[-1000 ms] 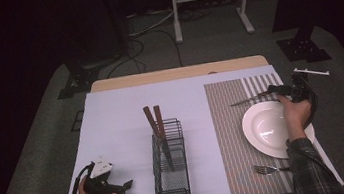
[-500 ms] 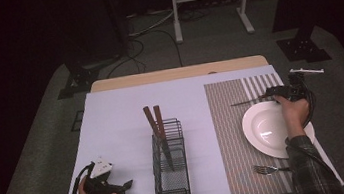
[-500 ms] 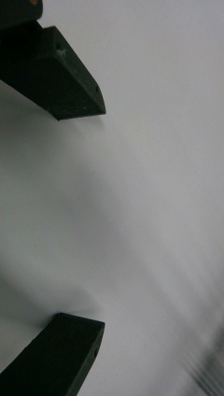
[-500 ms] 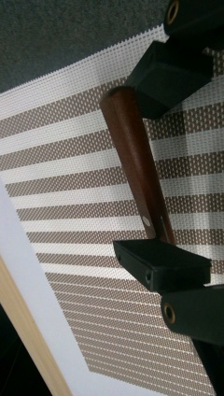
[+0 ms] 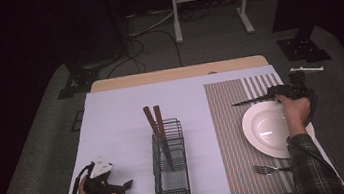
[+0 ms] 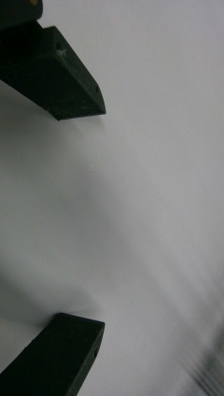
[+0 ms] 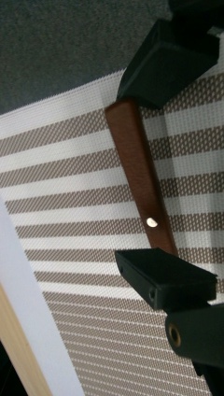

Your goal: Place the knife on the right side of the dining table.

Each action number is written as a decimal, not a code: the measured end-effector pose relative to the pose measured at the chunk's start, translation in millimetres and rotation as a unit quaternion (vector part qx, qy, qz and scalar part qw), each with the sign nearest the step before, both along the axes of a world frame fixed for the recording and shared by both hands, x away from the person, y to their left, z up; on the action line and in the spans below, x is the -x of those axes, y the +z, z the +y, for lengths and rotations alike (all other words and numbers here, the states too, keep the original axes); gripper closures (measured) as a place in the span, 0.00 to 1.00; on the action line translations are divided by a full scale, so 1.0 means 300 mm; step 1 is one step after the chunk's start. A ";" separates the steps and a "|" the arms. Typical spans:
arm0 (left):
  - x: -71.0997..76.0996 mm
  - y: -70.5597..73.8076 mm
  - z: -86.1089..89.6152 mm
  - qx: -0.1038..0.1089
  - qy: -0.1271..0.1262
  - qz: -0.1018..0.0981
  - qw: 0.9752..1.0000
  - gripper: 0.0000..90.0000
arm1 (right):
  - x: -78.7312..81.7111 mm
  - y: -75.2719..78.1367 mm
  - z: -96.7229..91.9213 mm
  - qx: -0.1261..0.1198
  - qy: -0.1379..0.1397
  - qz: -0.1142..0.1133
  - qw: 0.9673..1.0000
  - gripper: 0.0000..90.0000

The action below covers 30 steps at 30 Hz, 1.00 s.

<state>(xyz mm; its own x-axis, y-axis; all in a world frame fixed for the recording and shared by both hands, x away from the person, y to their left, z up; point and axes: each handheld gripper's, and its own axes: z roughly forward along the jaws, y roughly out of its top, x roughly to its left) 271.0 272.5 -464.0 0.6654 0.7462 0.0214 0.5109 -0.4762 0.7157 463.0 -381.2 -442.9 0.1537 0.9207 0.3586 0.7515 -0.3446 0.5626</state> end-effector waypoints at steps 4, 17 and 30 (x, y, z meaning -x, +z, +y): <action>0.000 0.000 0.000 0.000 0.000 0.000 1.000 0.00 | 0.005 0.004 -0.012 0.001 -0.002 0.000 1.000 0.21; 0.000 0.000 0.000 0.000 0.000 0.000 1.000 0.00 | 0.050 0.058 0.034 0.032 0.024 -0.050 0.998 0.16; 0.001 0.000 0.000 0.000 0.000 0.000 1.000 0.00 | 0.088 0.101 0.187 0.090 0.114 -0.078 0.986 0.02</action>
<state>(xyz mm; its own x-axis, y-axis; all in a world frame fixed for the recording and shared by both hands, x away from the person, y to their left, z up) 270.9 272.5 -464.0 0.6656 0.7459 0.0225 0.5102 -0.4769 0.7157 436.7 -324.9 -412.7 -0.1079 0.9760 0.1891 0.6978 -0.0611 0.7137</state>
